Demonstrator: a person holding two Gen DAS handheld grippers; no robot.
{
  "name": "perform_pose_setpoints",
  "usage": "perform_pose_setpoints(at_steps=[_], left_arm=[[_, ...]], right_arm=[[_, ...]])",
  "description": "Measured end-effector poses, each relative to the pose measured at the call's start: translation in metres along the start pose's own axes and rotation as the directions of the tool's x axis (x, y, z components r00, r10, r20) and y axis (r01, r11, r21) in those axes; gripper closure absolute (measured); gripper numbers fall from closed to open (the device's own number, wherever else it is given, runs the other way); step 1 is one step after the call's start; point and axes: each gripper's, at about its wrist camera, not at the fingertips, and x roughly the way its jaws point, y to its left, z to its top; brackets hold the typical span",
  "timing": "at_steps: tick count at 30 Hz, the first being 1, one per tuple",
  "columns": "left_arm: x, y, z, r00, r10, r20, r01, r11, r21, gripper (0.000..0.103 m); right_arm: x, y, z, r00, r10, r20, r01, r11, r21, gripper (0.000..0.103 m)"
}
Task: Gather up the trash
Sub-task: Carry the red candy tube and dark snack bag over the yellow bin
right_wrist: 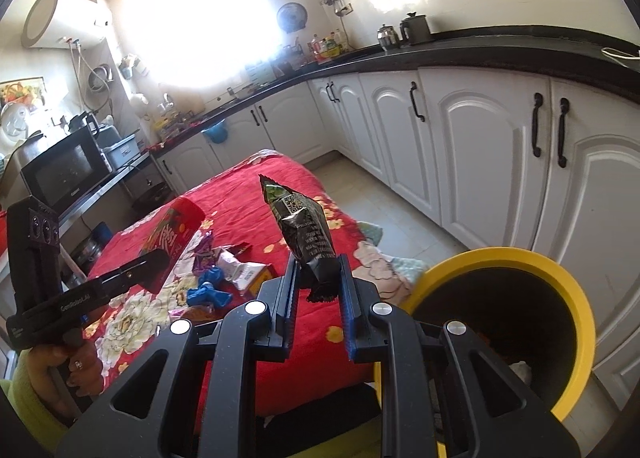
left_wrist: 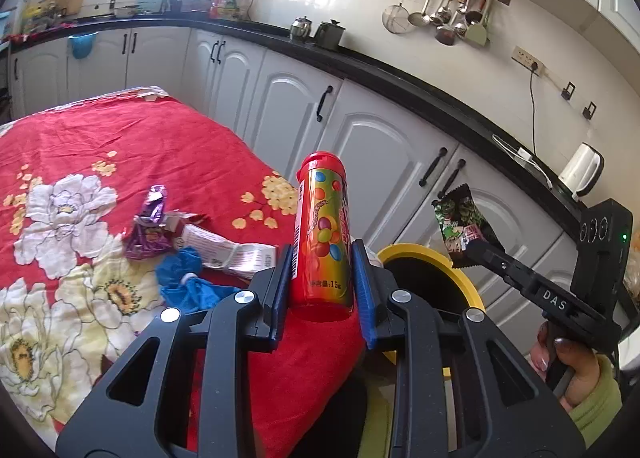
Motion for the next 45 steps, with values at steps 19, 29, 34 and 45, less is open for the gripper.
perform_pose_setpoints(at_steps=[19, 29, 34, 45], left_arm=[[0.023, -0.048, -0.011, 0.999, -0.041, -0.036, 0.044, 0.996, 0.077, 0.081], [0.039, -0.072, -0.019, 0.996, -0.065, -0.063, 0.072, 0.991, 0.116, 0.081], [0.052, -0.084, -0.024, 0.993, -0.081, -0.088, 0.092, 0.987, 0.129, 0.081], [0.084, -0.106, -0.036, 0.985, -0.096, -0.143, 0.119, 0.980, 0.160, 0.081]], right_arm=[[-0.030, -0.053, -0.009, 0.995, -0.096, 0.037, 0.094, 0.993, 0.067, 0.085], [-0.038, -0.081, -0.018, 0.990, -0.137, 0.034, 0.133, 0.985, 0.108, 0.085], [-0.037, -0.089, -0.024, 0.984, -0.175, 0.016, 0.172, 0.980, 0.102, 0.085], [-0.035, -0.115, -0.039, 0.976, -0.217, -0.014, 0.216, 0.965, 0.148, 0.085]])
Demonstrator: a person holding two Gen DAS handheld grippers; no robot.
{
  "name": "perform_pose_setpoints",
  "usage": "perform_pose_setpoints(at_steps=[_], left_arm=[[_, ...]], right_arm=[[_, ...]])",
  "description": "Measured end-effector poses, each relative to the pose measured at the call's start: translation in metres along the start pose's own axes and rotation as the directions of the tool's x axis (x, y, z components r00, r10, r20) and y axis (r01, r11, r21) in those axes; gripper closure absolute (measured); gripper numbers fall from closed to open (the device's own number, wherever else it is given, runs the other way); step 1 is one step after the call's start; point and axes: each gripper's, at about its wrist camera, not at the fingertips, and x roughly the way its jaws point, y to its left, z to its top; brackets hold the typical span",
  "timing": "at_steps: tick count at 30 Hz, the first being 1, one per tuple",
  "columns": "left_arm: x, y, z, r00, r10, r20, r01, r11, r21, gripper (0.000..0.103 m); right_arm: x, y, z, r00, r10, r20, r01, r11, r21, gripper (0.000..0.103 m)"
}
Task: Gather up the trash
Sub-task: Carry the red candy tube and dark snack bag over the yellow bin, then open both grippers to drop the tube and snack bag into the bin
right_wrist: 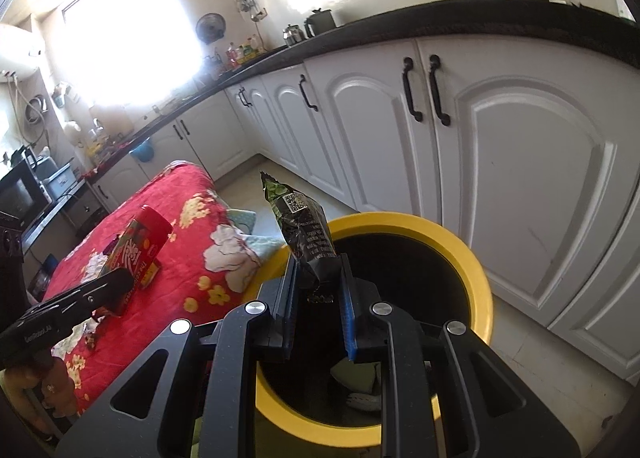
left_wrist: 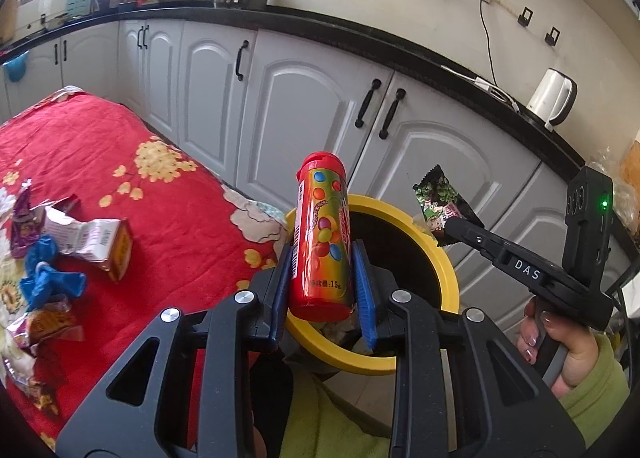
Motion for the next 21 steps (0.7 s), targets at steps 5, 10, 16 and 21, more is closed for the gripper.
perform_pose_setpoints(at_steps=[5, 10, 16, 21], left_arm=[[0.015, -0.009, -0.001, 1.000, -0.004, -0.020, 0.004, 1.000, 0.019, 0.081], [0.031, -0.018, -0.002, 0.999, -0.009, -0.045, 0.011, 0.999, 0.043, 0.081], [0.047, -0.026, -0.007, 0.997, -0.014, -0.074, 0.019, 0.998, 0.063, 0.081], [0.060, -0.030, -0.013, 0.995, -0.017, -0.099, 0.025, 0.997, 0.077, 0.081]], right_arm=[[0.004, -0.012, -0.005, 1.000, -0.017, -0.013, 0.017, 0.999, 0.027, 0.085], [0.007, -0.020, -0.007, 0.999, -0.032, -0.020, 0.032, 0.999, 0.044, 0.085], [0.012, -0.030, -0.011, 0.999, -0.039, -0.035, 0.042, 0.997, 0.069, 0.085], [0.016, -0.038, -0.014, 0.998, -0.042, -0.047, 0.046, 0.995, 0.090, 0.083]])
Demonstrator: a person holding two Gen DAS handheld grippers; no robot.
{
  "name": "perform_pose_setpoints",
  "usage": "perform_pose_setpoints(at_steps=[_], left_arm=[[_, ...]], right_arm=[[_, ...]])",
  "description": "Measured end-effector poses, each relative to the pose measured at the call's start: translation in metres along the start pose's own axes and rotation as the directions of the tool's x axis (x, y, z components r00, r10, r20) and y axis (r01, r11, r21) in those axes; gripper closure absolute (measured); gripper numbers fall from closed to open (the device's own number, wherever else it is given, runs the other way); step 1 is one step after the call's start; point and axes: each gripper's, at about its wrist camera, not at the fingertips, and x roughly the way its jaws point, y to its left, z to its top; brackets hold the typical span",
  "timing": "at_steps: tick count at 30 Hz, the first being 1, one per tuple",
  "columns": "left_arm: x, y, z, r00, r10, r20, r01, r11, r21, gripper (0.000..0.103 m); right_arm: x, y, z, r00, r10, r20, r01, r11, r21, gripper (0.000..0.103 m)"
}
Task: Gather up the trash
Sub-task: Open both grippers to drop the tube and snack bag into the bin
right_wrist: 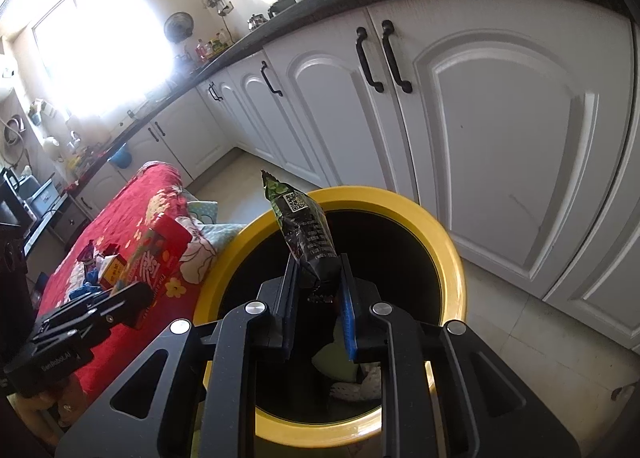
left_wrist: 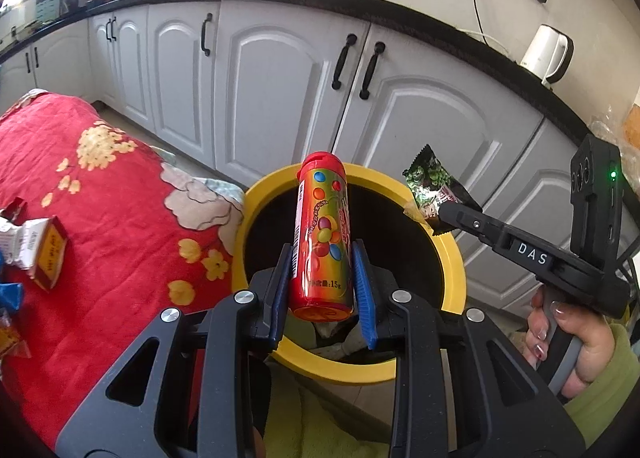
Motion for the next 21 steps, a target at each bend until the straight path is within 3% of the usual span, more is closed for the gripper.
perform_pose_setpoints(at_steps=[8, 15, 17, 19, 21], left_arm=[[0.020, -0.003, -0.002, 0.999, -0.010, -0.038, 0.011, 1.000, 0.007, 0.081], [0.031, 0.004, -0.003, 0.999, 0.002, -0.050, -0.003, 1.000, -0.013, 0.079], [0.031, 0.007, -0.005, 0.999, 0.002, -0.052, -0.003, 1.000, -0.022, 0.074], [0.029, 0.010, -0.006, 0.999, 0.006, -0.049, -0.007, 0.999, -0.034, 0.059], [0.026, 0.013, -0.007, 0.999, 0.004, -0.043, -0.006, 0.999, -0.041, 0.052]], right_arm=[[0.006, -0.010, -0.003, 1.000, -0.010, -0.017, 0.010, 0.999, 0.033, 0.082], [0.008, -0.020, -0.006, 1.000, -0.020, -0.018, 0.021, 0.997, 0.069, 0.063], [0.007, -0.019, -0.006, 1.000, -0.023, -0.016, 0.024, 0.997, 0.072, 0.062], [0.006, -0.019, -0.005, 1.000, -0.022, -0.010, 0.023, 0.997, 0.077, 0.055], [0.004, -0.017, -0.004, 1.000, -0.020, -0.005, 0.020, 0.997, 0.072, 0.054]])
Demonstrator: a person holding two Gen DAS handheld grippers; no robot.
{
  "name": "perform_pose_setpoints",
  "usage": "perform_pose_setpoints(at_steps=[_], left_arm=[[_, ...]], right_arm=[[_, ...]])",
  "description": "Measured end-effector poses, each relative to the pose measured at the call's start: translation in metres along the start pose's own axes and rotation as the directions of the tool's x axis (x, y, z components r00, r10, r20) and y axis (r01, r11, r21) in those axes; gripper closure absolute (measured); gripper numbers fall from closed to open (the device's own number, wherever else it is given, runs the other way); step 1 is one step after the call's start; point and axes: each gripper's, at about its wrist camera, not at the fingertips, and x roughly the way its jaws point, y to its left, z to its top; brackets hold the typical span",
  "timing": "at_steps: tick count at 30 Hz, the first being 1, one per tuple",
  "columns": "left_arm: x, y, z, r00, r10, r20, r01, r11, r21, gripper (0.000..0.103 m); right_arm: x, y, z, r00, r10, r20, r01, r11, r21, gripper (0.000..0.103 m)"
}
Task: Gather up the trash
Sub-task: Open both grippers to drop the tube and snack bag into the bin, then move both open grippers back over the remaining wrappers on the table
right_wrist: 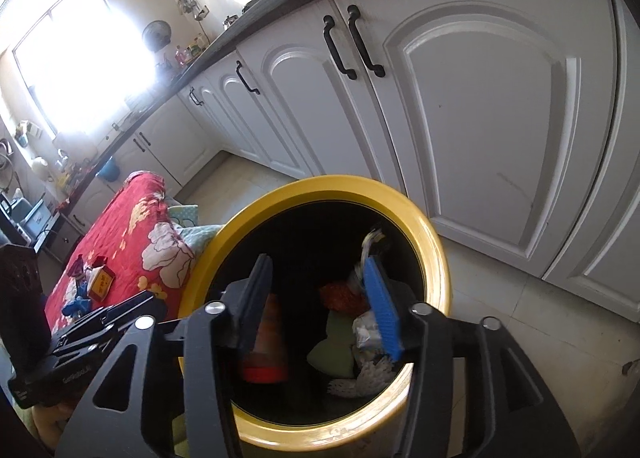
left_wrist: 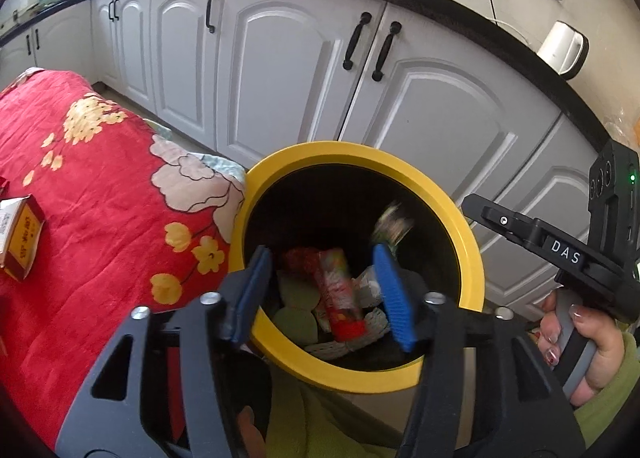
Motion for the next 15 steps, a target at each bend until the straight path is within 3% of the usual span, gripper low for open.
perform_pose_setpoints(at_steps=[3, 7, 15], left_arm=[[-0.008, 0.003, -0.001, 1.000, 0.008, 0.022, -0.008, 1.000, -0.006, 0.034], [-0.018, 0.009, 0.001, 0.999, 0.016, 0.043, -0.015, 1.000, -0.024, 0.011], [-0.049, 0.015, 0.006, 0.990, 0.075, 0.120, -0.073, 0.997, -0.022, 0.011]], right_arm=[[-0.003, 0.006, 0.001, 1.000, -0.002, 0.011, 0.003, 1.000, -0.019, 0.051], [-0.009, 0.016, 0.004, 0.999, -0.011, 0.041, 0.013, 0.999, -0.037, 0.038], [-0.020, 0.033, 0.006, 0.997, -0.003, 0.078, 0.009, 0.997, -0.071, 0.029]])
